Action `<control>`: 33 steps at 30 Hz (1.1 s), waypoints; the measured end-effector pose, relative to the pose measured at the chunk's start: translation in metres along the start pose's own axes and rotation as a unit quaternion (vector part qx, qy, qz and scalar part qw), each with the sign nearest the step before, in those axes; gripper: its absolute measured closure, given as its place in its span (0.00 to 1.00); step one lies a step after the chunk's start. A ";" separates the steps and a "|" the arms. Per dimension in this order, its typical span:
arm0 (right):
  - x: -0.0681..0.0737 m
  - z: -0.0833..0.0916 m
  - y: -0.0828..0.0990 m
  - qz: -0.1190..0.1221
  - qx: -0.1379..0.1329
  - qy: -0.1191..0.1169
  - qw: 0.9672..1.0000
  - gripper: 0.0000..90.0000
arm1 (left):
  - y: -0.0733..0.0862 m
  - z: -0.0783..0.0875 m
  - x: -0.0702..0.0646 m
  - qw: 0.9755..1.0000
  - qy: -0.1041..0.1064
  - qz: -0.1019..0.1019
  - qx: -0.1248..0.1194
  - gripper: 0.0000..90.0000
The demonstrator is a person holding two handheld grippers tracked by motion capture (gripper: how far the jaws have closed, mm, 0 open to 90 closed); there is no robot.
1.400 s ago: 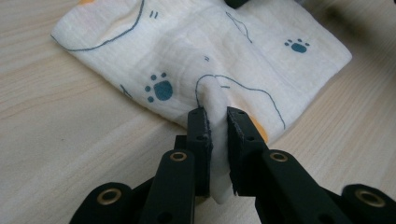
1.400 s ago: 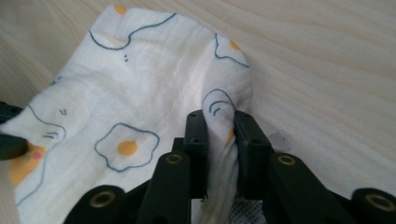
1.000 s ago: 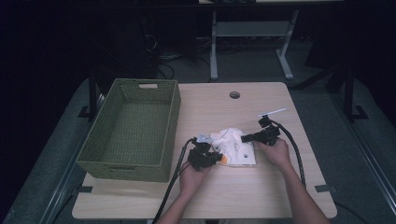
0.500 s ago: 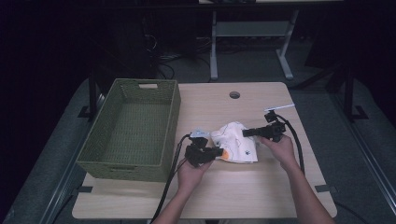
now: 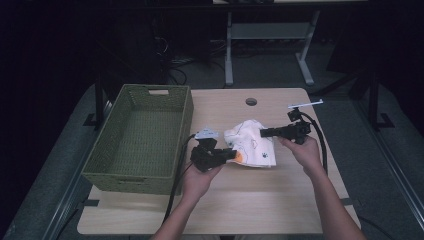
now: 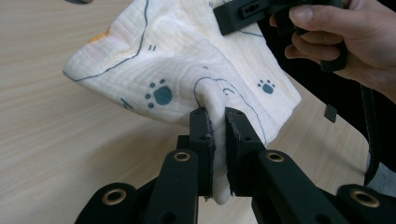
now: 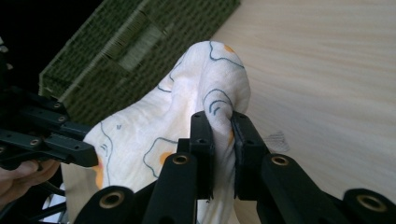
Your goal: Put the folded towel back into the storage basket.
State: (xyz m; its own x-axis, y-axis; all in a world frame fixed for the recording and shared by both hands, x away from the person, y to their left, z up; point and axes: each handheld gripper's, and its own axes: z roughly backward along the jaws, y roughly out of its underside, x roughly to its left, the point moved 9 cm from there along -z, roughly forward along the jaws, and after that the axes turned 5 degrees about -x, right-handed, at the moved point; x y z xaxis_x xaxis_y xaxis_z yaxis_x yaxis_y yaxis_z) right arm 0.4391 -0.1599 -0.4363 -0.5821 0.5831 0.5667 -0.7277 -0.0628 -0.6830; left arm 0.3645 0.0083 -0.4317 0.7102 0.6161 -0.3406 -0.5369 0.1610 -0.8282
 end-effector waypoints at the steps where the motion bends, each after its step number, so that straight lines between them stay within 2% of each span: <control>1: 0.000 0.000 0.000 0.000 0.000 0.000 1.000 0.90 | 0.000 0.000 0.000 1.000 0.000 0.000 0.000 0.92; 2: 0.006 0.001 -0.005 0.002 -0.005 -0.005 1.000 0.90 | -0.003 0.005 0.000 1.000 0.001 0.000 -0.001 0.92; 15: 0.037 -0.006 -0.030 0.012 -0.010 -0.019 1.000 0.90 | -0.023 0.038 0.010 1.000 0.000 0.000 -0.014 0.92; 24: 0.062 -0.020 -0.050 0.021 -0.013 -0.029 0.999 0.90 | -0.035 0.067 0.022 1.000 0.004 0.000 -0.024 0.92; 33: 0.079 -0.032 -0.062 0.026 -0.014 -0.032 0.999 0.90 | -0.042 0.090 0.034 0.999 0.010 0.003 -0.032 0.92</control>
State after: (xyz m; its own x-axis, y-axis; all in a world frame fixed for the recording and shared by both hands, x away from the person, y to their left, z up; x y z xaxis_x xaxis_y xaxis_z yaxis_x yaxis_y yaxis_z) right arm 0.4500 -0.0843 -0.3637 -0.6415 0.5260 0.5584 -0.6862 -0.0681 -0.7242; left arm 0.3701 0.0913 -0.3686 0.7164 0.6009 -0.3544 -0.5113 0.1066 -0.8528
